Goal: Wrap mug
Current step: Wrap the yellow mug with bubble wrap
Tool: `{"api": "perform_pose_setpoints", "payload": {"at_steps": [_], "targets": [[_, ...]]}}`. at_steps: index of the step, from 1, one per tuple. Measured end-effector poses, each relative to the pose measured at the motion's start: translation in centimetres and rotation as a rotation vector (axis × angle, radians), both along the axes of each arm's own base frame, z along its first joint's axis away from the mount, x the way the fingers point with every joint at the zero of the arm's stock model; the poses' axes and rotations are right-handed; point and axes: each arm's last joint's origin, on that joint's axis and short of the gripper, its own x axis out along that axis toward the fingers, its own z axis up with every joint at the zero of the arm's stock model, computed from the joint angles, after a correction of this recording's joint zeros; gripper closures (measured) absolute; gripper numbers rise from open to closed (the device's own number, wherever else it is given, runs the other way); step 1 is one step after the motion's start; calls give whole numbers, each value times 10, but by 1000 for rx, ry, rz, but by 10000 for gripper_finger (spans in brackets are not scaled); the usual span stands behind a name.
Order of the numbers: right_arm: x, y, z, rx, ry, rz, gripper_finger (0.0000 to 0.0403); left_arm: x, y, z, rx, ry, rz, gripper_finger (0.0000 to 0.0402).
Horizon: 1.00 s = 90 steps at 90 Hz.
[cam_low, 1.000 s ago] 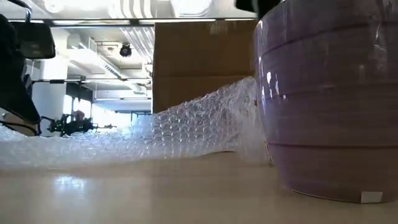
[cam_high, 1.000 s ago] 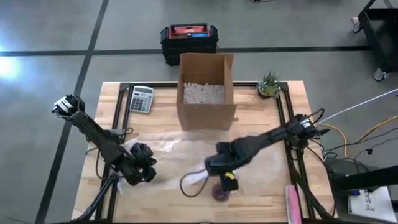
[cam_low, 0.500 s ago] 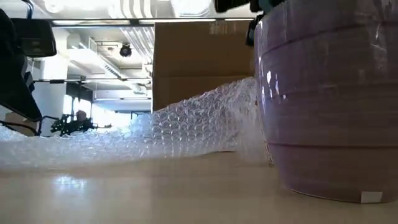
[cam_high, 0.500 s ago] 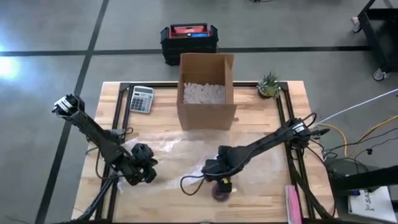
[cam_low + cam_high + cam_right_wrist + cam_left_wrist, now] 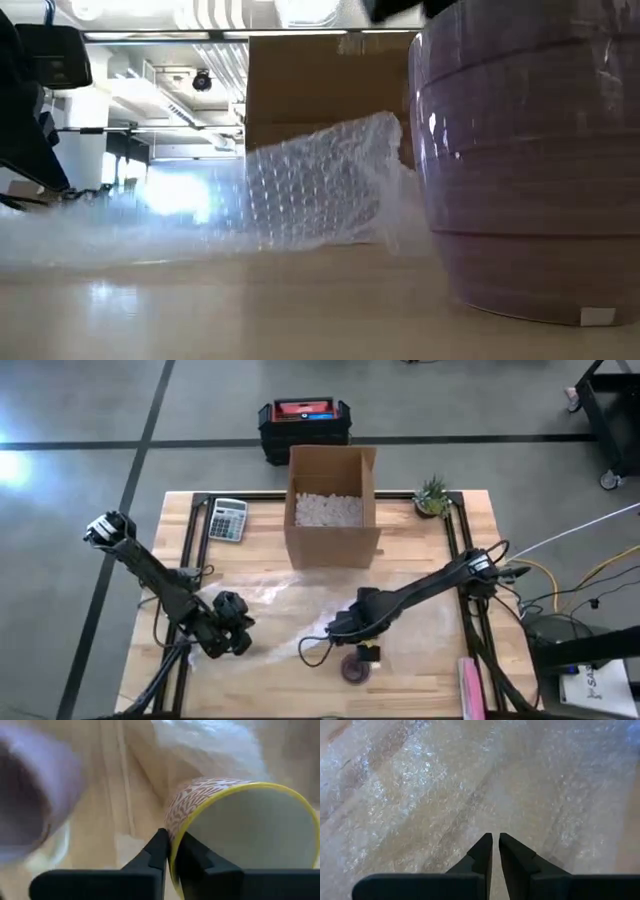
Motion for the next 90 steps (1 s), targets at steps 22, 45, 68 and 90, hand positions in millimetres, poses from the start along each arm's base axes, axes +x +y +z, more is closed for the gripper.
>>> {"api": "perform_pose_setpoints", "payload": {"at_steps": [22,45,68,90], "targets": [[20,-7,70,-8,-320,150,400,0,0,0,-1,-3,0,381],[94,-17,27,-39,-654,297,401,0,0,2,1,-8,-10,381],[133,-34,-27,-69,-561,280,402,6,-5,15,19,-35,-64,381],[156,-45,-50,-8,-539,268,402,8,-8,22,22,-44,-83,381]]}}
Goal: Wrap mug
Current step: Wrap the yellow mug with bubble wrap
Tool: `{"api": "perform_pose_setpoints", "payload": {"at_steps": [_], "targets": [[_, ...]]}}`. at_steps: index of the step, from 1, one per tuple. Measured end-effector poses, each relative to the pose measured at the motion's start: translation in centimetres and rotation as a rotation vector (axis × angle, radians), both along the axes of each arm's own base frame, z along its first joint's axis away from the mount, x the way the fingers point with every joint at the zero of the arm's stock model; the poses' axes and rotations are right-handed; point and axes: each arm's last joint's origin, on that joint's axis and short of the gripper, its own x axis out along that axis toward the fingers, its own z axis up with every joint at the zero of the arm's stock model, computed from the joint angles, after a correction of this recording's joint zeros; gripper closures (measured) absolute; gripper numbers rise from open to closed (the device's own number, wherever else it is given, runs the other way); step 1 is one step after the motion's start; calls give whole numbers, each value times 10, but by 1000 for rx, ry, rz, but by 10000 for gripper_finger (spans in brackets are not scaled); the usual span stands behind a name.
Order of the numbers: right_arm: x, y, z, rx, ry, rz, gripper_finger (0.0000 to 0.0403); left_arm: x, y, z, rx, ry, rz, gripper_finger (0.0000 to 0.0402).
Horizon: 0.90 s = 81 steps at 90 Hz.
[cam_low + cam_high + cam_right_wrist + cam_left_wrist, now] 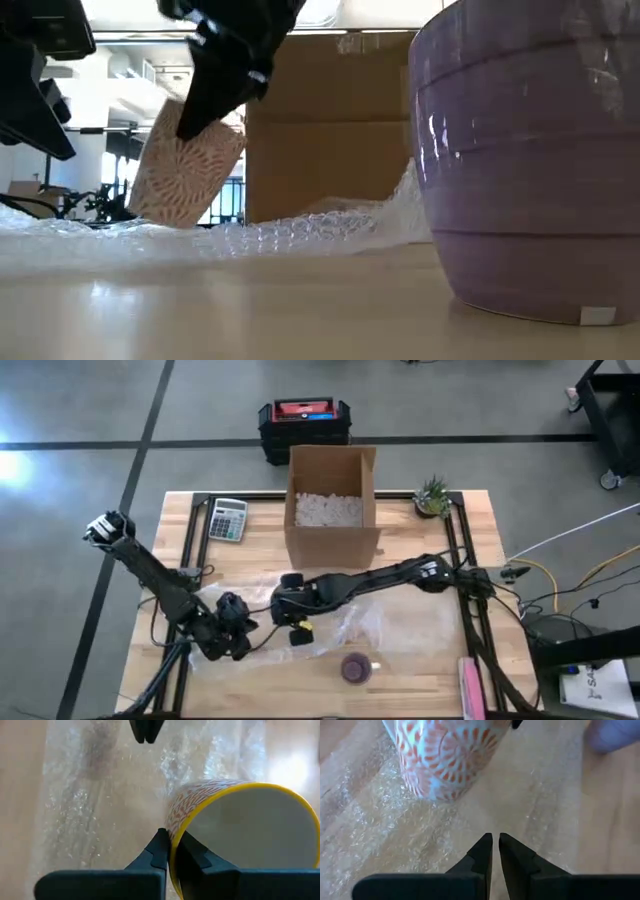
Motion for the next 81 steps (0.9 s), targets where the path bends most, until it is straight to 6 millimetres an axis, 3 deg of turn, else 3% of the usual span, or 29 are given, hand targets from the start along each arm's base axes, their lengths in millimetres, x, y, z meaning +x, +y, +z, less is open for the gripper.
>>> {"api": "perform_pose_setpoints", "payload": {"at_steps": [22,62,71,81], "targets": [[4,-1,-11,0,8,-27,377,0,0,0,-2,2,-1,381],[12,4,10,80,-99,26,201,1,-1,2,-9,1,-3,381],[1,2,27,61,-51,40,179,1,-1,2,-11,2,-4,381],[-29,-8,65,48,58,7,164,1,-1,2,-15,4,-7,381]]}}
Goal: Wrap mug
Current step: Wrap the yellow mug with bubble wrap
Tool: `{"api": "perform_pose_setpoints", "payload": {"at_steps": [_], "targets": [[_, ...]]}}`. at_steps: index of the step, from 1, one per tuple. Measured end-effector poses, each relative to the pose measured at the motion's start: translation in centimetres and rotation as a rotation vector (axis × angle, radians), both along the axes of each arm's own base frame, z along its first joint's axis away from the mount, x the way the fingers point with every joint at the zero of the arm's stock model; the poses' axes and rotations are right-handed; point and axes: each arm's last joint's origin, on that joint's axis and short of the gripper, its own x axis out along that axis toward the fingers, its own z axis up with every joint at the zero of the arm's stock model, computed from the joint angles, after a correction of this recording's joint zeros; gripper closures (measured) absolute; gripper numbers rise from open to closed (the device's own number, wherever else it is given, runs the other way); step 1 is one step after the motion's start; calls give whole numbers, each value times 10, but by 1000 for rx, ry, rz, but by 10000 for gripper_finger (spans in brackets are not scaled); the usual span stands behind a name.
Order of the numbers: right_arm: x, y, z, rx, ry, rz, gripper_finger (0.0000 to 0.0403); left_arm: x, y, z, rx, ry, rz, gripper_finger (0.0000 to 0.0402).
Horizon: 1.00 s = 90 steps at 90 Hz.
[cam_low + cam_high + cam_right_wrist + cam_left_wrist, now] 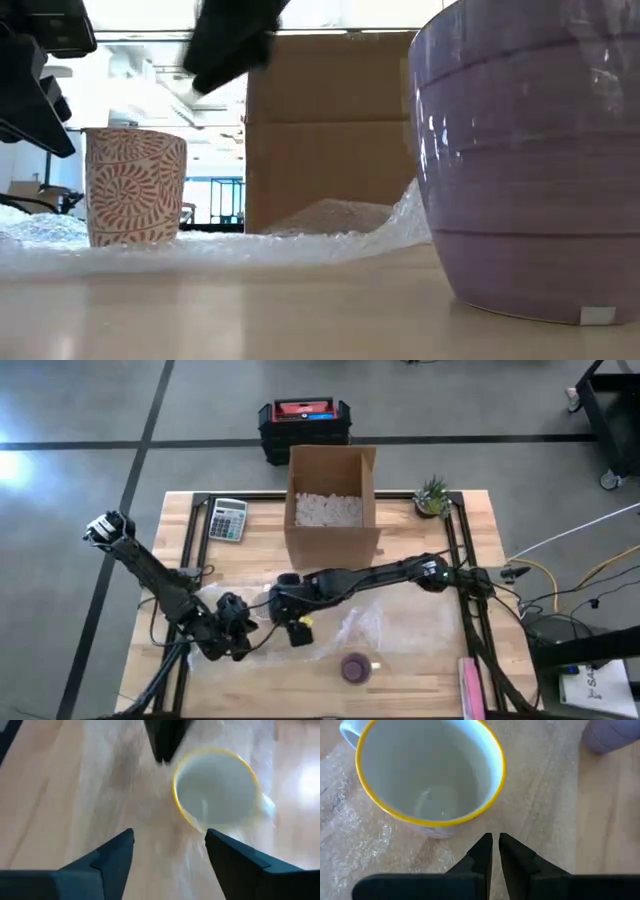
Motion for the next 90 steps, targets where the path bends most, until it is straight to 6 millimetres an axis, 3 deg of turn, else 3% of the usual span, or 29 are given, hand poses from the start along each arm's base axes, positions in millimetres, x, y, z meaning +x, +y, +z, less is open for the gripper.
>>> {"api": "perform_pose_setpoints", "payload": {"at_steps": [7,14,32,42,48,66,90], "targets": [[-23,-8,12,-33,143,-57,161,0,0,0,-11,11,-9,381],[-37,-13,7,-89,286,-114,164,0,-1,0,-16,17,-14,381],[-50,-12,-48,-146,493,-139,187,-1,-1,-1,-31,30,-26,381],[-66,-16,-91,-178,641,-143,199,-1,-2,-1,-45,44,-38,381],[-78,-20,-106,-175,698,-156,205,-1,-2,-1,-46,44,-39,381],[-111,-26,-123,-166,688,-205,215,-1,-2,-1,-48,42,-39,381],[-122,-29,-149,-116,545,-198,248,-1,-3,0,-53,36,-38,381]]}}
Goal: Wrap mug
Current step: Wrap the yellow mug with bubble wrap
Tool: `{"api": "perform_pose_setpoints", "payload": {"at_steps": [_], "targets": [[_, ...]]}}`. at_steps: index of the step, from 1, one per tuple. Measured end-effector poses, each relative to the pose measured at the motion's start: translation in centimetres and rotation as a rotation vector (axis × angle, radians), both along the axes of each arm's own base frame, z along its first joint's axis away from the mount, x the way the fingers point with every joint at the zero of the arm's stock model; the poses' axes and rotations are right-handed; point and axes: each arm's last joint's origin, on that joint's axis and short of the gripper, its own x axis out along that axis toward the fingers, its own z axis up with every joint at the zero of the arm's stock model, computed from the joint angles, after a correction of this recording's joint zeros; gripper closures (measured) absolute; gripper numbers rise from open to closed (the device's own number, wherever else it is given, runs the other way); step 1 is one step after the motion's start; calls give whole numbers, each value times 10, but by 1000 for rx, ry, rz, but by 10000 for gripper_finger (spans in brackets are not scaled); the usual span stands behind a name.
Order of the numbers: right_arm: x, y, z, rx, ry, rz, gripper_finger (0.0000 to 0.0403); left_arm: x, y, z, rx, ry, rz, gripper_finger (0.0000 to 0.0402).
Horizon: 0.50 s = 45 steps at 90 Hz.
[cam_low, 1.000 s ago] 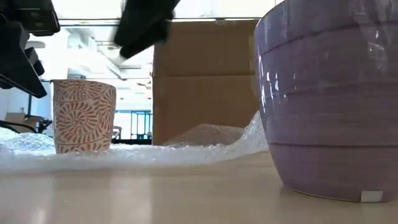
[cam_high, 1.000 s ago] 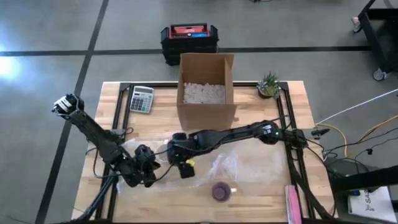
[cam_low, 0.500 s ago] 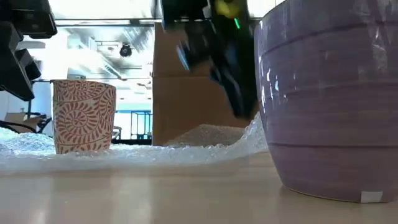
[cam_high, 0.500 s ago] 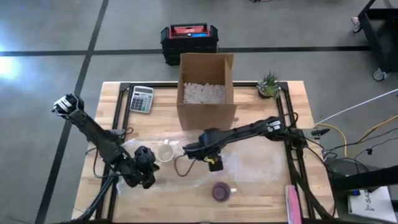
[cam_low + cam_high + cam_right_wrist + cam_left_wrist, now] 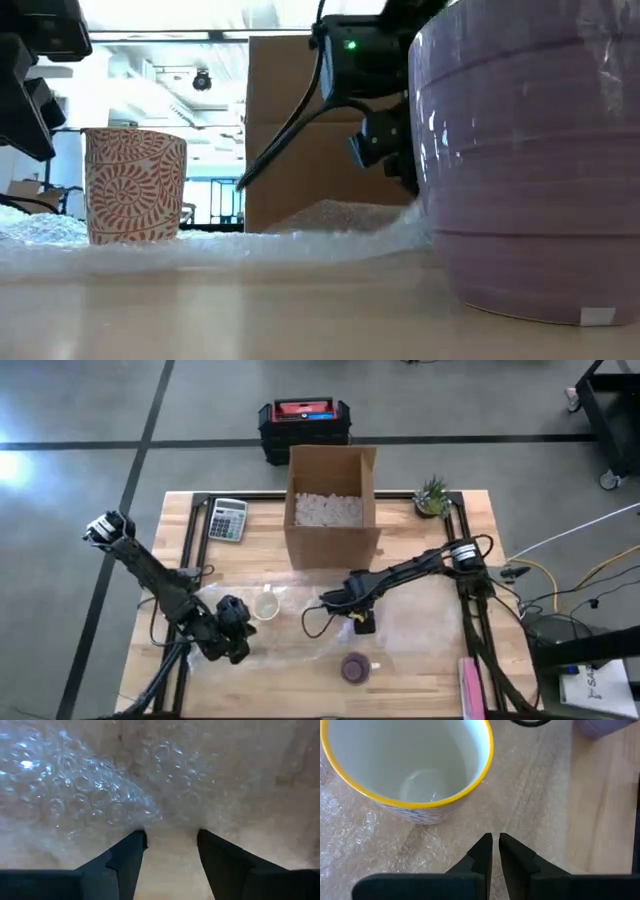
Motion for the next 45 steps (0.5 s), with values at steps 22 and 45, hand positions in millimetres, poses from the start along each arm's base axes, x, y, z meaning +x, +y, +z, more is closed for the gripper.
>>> {"api": "perform_pose_setpoints", "payload": {"at_steps": [22,45], "targets": [[8,1,15,20,-105,27,392,0,0,0,2,-6,3,381],[29,6,88,65,-501,105,400,1,-1,4,7,-14,-13,381]]}}
